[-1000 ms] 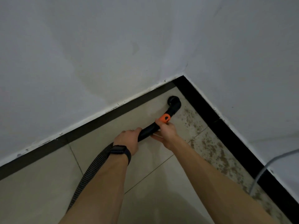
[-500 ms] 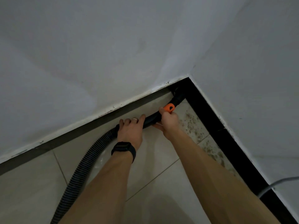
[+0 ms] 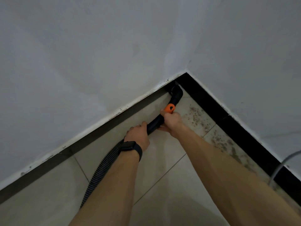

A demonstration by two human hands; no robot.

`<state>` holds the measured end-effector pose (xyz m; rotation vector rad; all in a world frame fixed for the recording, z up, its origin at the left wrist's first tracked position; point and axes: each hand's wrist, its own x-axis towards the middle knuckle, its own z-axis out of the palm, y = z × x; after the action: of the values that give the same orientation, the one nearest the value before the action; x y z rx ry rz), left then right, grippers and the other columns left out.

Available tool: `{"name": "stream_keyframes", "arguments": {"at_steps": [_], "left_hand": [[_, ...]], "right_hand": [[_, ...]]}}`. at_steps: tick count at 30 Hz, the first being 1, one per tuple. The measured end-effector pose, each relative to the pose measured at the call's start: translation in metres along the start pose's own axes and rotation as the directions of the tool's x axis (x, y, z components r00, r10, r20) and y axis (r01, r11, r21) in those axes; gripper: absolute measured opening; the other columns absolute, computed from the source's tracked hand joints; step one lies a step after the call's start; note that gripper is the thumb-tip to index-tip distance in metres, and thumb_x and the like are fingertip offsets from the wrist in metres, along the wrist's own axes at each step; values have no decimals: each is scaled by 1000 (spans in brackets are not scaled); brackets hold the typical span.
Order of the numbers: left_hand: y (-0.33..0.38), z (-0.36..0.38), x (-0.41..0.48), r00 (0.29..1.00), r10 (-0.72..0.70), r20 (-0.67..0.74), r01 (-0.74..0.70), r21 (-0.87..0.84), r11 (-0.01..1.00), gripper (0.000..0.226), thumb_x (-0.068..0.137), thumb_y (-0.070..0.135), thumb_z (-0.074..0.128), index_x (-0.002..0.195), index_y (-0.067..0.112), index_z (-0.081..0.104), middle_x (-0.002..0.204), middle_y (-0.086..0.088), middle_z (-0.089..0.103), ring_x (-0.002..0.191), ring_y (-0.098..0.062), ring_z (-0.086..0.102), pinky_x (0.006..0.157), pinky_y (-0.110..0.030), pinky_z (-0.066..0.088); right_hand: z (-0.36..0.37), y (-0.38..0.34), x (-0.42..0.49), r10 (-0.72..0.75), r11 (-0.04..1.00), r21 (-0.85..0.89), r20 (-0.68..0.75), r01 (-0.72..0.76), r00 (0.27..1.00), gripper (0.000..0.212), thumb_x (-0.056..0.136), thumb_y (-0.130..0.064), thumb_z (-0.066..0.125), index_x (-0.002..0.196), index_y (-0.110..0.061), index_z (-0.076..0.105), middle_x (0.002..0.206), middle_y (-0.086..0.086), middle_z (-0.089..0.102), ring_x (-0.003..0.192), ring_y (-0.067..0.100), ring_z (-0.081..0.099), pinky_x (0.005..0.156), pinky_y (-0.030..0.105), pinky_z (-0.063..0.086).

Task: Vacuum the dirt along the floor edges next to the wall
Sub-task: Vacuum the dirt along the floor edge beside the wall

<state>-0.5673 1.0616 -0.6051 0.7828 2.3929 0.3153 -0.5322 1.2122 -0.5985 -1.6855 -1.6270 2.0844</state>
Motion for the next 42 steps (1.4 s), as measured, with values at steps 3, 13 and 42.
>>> {"name": "stream_keyframes", "arguments": {"at_steps": [3, 13, 42], "left_hand": [[-16, -6, -14, 998, -8, 69, 6, 25, 1000, 34, 91, 15, 60, 122, 18, 45, 103, -10, 60, 85, -27, 57, 73, -37, 50], [-68, -20, -86, 955, -103, 279, 59, 162, 985, 58, 78, 11, 71, 130, 29, 54, 120, -5, 63, 103, -24, 62, 84, -30, 53], [65, 6, -82, 969, -180, 169, 113, 342, 933, 25, 99, 30, 52, 119, 16, 51, 97, -5, 60, 78, -20, 57, 68, -32, 46]], "right_hand": [[6, 15, -15, 21, 1000, -14, 72, -20, 997, 17, 101, -25, 66, 105, -12, 56, 102, 10, 67, 95, 31, 71, 63, 40, 61], [31, 104, -81, 79, 981, 164, 139, -102, 987, 49, 86, -29, 81, 119, -15, 49, 117, 13, 66, 94, 30, 74, 62, 39, 64], [-42, 83, -64, 11, 976, 218, -76, 6, 997, 44, 89, -47, 77, 114, -21, 51, 99, -1, 61, 95, 27, 66, 82, 53, 63]]}}
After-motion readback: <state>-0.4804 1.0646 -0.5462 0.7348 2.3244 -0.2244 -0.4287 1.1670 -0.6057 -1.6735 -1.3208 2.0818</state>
